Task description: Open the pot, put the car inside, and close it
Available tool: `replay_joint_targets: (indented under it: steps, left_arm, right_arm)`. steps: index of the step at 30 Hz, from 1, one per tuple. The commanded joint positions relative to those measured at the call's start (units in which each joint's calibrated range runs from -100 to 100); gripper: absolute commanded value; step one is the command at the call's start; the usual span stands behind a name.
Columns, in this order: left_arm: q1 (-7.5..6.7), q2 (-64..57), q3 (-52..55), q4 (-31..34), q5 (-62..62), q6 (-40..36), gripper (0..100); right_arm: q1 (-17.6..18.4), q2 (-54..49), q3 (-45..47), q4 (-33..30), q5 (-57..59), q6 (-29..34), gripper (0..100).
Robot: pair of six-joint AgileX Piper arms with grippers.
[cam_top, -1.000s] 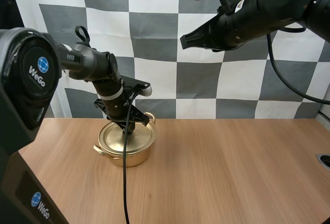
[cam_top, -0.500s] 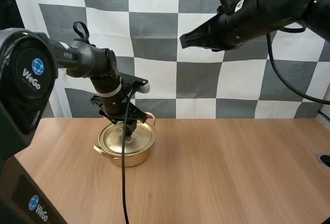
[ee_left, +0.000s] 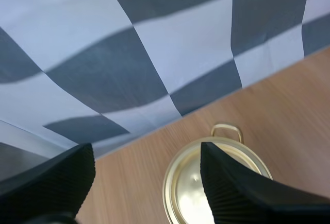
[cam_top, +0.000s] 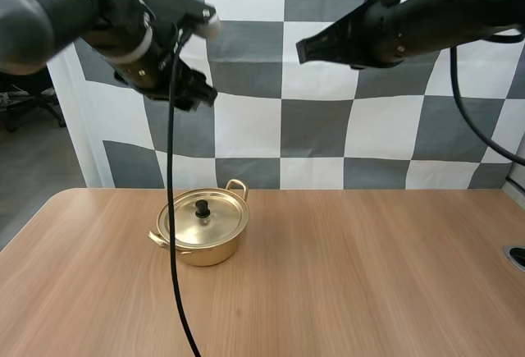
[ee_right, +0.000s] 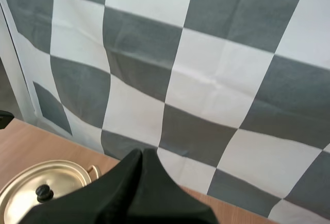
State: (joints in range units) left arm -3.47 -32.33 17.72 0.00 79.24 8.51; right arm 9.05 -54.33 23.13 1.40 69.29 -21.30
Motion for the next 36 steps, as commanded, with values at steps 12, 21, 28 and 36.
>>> replay_joint_targets:
  steps: [12,21,28,36]
  left_arm:
    - [0.05,-41.21,-10.64,0.00,2.30,-0.29,0]
    - [0.05,-55.07,3.27,-0.54,-5.09,-8.48,0]
    - [0.05,-67.67,22.76,-0.54,-28.06,-9.15,0]
    - [2.21,-67.67,36.73,1.56,-37.62,-15.08,0]
  right_arm:
    - [-0.02,-22.75,-0.04,0.42,-1.99,1.05,0]
    - [-0.21,-32.99,0.82,-0.26,1.58,1.69,0]
    - [-2.52,-41.63,11.89,-2.62,-9.52,3.06,0]
    - [-4.55,-44.31,34.60,-3.89,-36.66,3.06,0]
